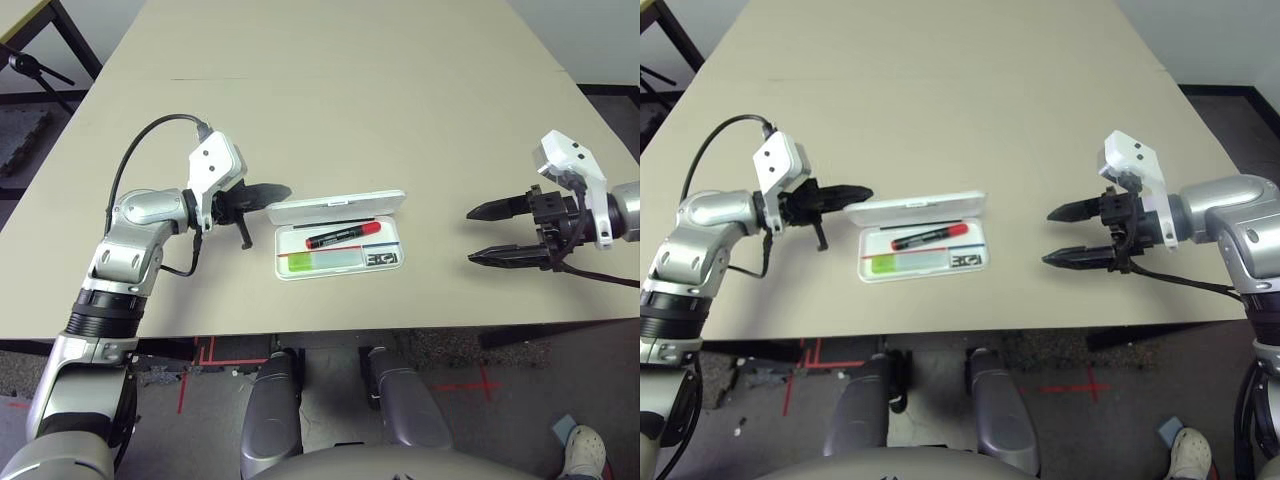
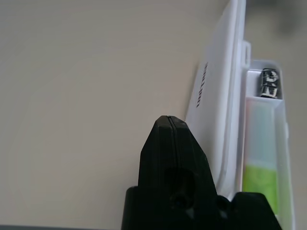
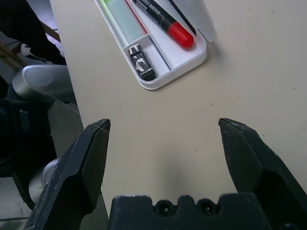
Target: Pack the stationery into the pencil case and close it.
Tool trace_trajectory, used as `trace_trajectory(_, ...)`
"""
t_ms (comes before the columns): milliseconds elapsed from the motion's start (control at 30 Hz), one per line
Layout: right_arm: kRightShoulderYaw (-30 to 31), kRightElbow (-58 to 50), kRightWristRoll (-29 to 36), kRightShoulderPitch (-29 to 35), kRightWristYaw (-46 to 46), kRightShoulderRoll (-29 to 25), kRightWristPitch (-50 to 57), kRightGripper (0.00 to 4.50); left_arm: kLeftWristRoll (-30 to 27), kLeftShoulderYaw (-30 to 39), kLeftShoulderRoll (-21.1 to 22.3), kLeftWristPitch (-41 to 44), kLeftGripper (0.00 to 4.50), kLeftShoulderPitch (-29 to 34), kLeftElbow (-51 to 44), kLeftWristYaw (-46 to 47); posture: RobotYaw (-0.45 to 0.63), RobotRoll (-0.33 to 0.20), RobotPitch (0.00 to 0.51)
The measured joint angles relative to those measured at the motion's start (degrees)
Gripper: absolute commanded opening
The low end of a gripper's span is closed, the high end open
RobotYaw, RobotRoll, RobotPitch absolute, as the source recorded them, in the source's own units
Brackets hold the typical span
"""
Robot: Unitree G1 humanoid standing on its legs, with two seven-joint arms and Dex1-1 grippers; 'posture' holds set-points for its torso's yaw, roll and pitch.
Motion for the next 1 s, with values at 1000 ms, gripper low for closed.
trace_trajectory(1000,1.9,0.8,-2.1,0.3,-1.3,1.1,-2.8,4.5,5.0,-11.2,-2.2,-0.1,0.05,5.1,-2.9,-2.2,-0.09,0.0,0.174)
